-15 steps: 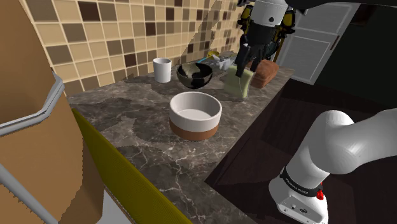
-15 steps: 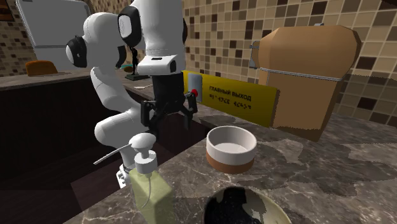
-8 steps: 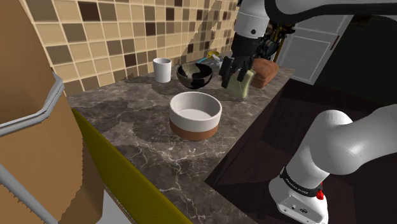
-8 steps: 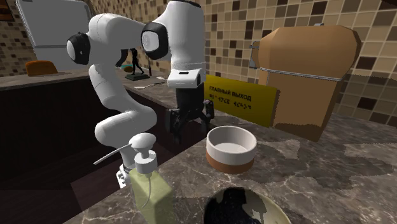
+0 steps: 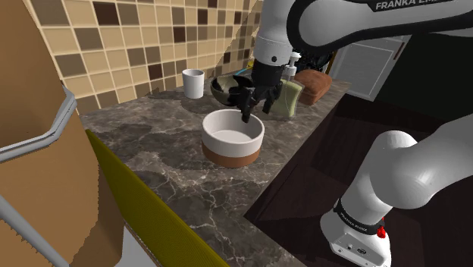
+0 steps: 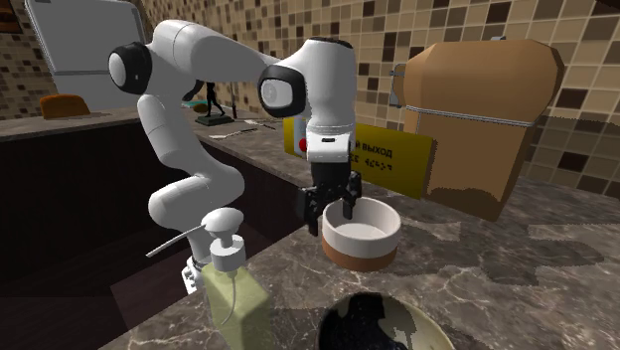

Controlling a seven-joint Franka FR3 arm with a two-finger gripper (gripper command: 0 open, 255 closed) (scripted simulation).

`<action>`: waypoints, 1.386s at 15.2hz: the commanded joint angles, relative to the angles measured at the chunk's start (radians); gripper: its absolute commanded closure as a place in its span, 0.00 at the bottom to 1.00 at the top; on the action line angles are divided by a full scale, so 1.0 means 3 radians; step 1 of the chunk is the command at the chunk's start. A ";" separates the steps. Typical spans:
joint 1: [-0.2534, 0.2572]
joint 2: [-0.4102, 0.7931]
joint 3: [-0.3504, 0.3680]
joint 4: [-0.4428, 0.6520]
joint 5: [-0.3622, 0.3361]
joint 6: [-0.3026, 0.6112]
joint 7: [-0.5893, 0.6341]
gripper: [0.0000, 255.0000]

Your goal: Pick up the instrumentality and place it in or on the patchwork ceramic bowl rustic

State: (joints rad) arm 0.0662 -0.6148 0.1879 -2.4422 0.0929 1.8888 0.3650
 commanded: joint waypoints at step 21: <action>0.0009 0.0047 0.0030 -0.0222 0.0019 0.0271 0.0009 1.00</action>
State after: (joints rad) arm 0.0686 -0.6012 0.1965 -2.5084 0.0986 1.9701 0.3676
